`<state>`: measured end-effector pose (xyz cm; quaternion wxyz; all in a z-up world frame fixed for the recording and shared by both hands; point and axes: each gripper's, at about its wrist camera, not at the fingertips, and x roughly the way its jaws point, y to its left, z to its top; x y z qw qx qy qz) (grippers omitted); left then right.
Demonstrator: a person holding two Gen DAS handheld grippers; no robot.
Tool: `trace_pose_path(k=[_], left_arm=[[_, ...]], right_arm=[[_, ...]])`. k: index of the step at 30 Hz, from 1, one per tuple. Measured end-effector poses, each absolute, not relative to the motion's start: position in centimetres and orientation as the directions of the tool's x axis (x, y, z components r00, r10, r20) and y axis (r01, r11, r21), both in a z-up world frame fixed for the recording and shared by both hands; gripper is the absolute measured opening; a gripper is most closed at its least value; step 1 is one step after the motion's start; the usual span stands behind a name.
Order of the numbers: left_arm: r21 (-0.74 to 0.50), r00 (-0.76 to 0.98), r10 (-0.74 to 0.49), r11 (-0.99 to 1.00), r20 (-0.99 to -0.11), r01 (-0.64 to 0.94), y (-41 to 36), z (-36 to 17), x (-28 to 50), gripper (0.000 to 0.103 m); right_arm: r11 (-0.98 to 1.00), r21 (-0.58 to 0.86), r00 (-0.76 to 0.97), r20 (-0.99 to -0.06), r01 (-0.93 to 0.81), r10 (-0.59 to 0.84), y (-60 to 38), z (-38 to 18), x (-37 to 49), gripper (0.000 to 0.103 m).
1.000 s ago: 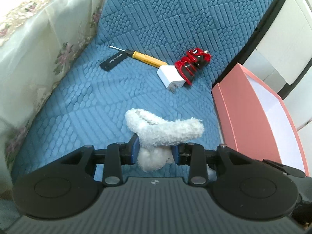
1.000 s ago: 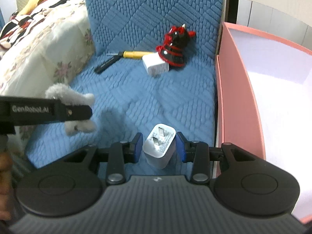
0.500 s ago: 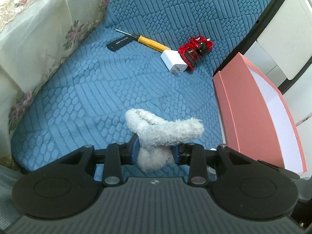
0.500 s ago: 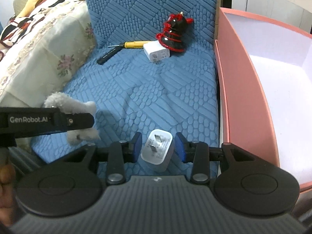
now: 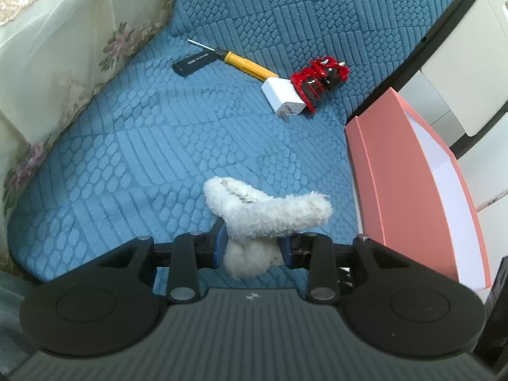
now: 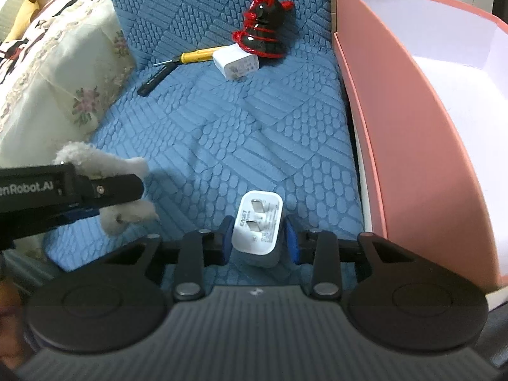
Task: Organize rigid objects
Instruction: 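Carry the plush toy and charger over the pink box with both tools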
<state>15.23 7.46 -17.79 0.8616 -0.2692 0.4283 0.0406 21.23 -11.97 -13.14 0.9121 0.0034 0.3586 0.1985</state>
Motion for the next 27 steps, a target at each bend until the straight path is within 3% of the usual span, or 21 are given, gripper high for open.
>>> trace_pose_path(k=[15,27], left_arm=[[-0.433,0.680,-0.166,0.868,-0.714,-0.243,5.1,-13.3,13.1,0.039],[-0.443,0.721,-0.164,0.870,-0.673,-0.216,2.7,-5.2,12.9,0.039]], right_arm=[[0.888,0.142,0.681,-0.592,-0.437,0.430,-13.4,-8.8,18.7,0.030],[0.874,0.180,0.697,-0.541,-0.451,0.470,-17.9,-2.1,17.0,0.030]])
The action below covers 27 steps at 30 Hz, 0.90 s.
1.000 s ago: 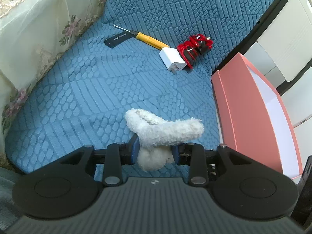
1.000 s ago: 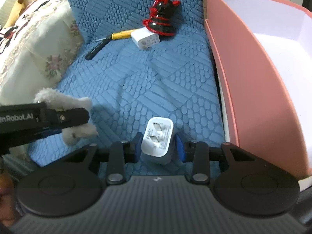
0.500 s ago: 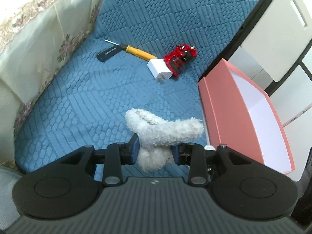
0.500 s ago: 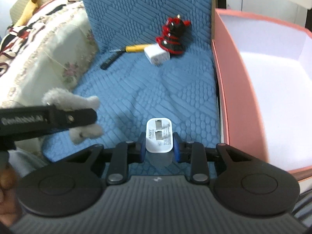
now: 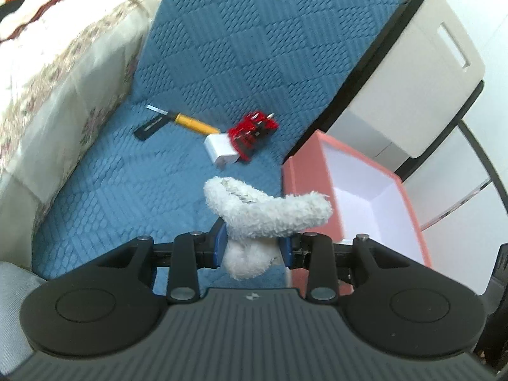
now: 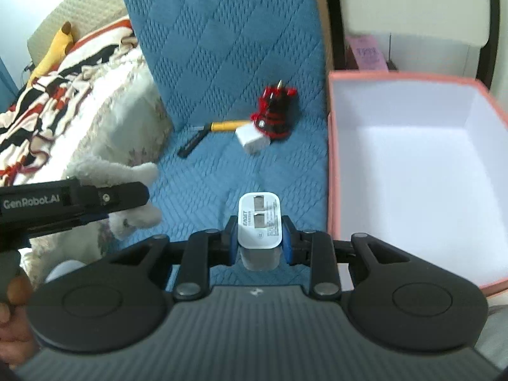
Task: Organize rigid objects
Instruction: 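Carry the plush toy and charger over the pink box with both tools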
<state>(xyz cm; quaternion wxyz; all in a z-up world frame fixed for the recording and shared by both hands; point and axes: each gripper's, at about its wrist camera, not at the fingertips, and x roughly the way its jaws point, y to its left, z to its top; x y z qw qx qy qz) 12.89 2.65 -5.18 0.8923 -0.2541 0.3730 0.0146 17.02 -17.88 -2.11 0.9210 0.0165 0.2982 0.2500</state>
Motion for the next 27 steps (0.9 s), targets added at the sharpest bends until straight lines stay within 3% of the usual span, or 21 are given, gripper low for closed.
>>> trace_pose_path(k=[18,27], left_arm=[[-0.463,0.754,-0.237,0.881,-0.613,-0.099,-6.9,3.0,17.7,0.039],[-0.459,0.717,-0.286,0.887,-0.635,-0.053,-12.0,1.8,22.3,0.039]], right_arm=[[0.875,0.173,0.761,-0.437,-0.452,0.479,-26.3,5.5,17.1,0.030],[0.902,0.200,0.780,-0.453,-0.382,0.430,-31.3,4.5,19.9,0.030]])
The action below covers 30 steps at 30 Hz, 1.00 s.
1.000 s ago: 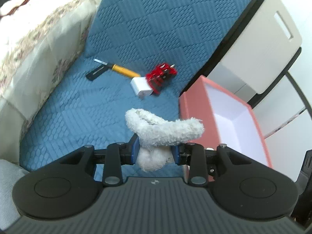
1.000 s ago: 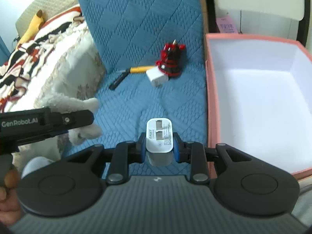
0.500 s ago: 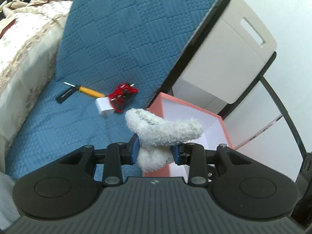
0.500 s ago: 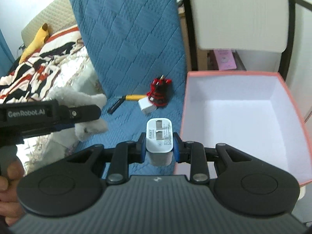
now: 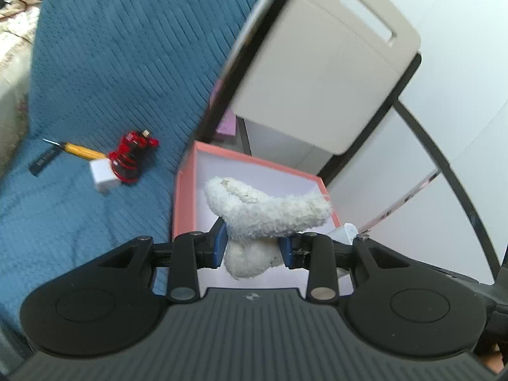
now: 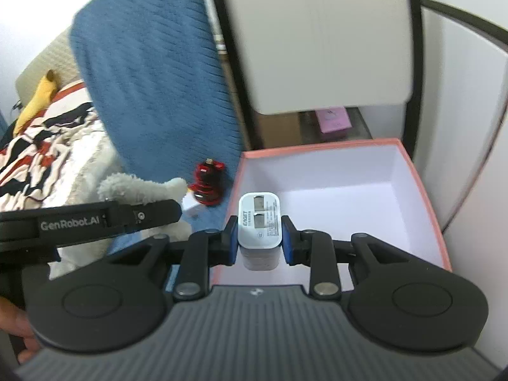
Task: Organize rigid objects
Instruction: 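Carry the plush toy and charger over the pink box with both tools, then open both tools to drop the plush toy and charger into the box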
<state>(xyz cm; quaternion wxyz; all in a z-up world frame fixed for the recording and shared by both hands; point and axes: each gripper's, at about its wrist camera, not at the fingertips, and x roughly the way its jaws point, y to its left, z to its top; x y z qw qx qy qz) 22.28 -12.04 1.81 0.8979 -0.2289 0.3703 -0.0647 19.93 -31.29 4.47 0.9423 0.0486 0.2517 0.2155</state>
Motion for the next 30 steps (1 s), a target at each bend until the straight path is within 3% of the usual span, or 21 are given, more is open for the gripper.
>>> trace_pose_path(k=[18,30], left_arm=[[-0.423,0.554,-0.335,0.906,-0.762,-0.034,-20.8,-9.2,30.3,0.039],[-0.396,0.486,-0.332,0.918,-0.808,-0.030,-22.4,-12.3,31.4,0.039]], right_arm=[[0.940,0.259,0.708,-0.620,-0.223,0.338,-38.8,-5.1,27.3,0.030],[0.939,0.278,0.640,-0.688,-0.202,0.341,-39.2,-9.1,29.7,0.030]])
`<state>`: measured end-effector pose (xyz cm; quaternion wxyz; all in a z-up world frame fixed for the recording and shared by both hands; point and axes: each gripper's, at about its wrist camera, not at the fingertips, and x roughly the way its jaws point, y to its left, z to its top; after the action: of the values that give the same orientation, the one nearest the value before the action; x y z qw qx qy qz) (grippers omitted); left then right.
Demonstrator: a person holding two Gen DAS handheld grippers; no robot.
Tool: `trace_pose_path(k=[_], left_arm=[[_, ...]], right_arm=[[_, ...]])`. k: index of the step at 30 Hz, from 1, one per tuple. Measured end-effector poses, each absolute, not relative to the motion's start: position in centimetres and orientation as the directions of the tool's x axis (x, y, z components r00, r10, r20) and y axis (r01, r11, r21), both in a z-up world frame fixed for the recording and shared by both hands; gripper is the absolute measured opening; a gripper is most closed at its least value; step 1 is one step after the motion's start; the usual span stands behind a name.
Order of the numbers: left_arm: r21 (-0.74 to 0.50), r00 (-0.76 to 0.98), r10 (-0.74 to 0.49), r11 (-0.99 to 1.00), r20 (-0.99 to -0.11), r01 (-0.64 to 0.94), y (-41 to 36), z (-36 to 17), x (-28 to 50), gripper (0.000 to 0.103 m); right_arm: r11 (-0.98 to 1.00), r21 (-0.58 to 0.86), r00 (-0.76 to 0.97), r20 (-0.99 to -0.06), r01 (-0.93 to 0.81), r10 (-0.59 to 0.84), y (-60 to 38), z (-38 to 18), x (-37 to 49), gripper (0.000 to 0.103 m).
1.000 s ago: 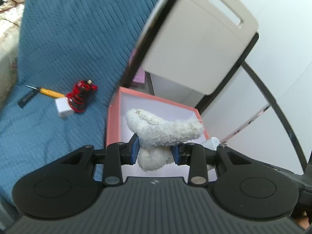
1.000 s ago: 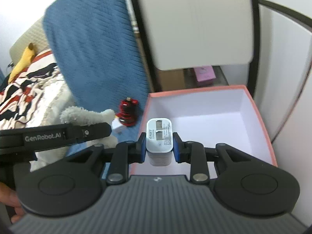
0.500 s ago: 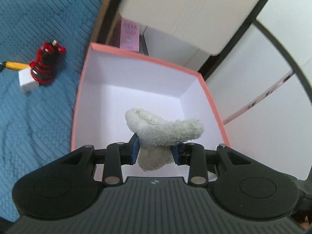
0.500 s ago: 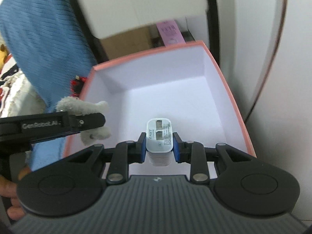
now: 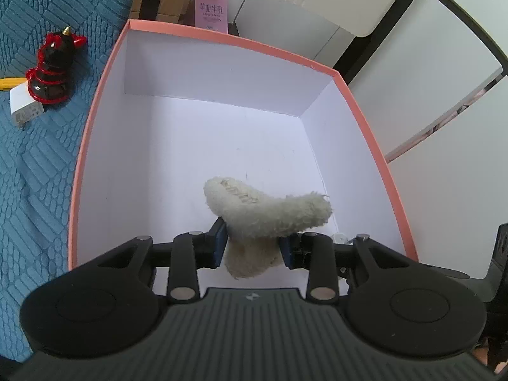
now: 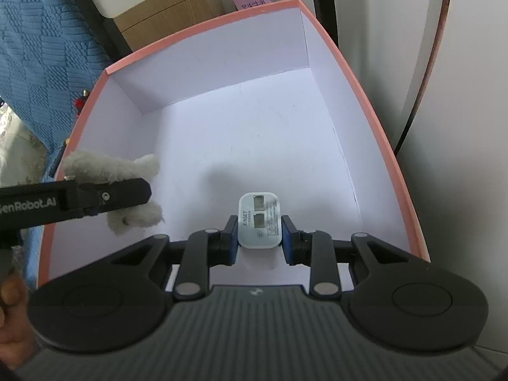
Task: Organize rigid objects
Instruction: 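Open both tools to drop the plush toy and charger into the box, then withdraw both tools from the box back toward the chair seat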
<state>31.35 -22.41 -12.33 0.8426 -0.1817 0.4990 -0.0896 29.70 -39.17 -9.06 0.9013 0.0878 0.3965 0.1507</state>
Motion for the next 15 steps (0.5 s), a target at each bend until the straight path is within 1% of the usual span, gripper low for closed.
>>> trace_pose_path(k=[3,4,7,15], left_arm=[[-0.380,0.498,-0.319,0.925,-0.806,-0.022,-22.5,-11.9,31.2,0.041],[-0.377,0.499,-0.319,0.926,-0.806,-0.018,-22.5,-11.8,31.3,0.046],[-0.385,0.510,-0.322,0.923,-0.798,-0.020,-22.2,-11.3,31.0,0.052],[-0.387,0.569,-0.317,0.922,-0.759,-0.002,-20.7,-7.9,29.5,0.052]], right_arm=[[0.940,0.281,0.644,-0.686,-0.195,0.338,-39.3,-8.9,29.7,0.031],[0.941,0.278,0.649,-0.683,-0.192,0.334,-39.3,-8.7,29.5,0.031],[0.936,0.289,0.657,-0.669,-0.202,0.349,-39.2,-8.2,29.7,0.031],[0.932,0.296,0.697,-0.622,-0.211,0.355,-38.9,-5.4,28.1,0.031]])
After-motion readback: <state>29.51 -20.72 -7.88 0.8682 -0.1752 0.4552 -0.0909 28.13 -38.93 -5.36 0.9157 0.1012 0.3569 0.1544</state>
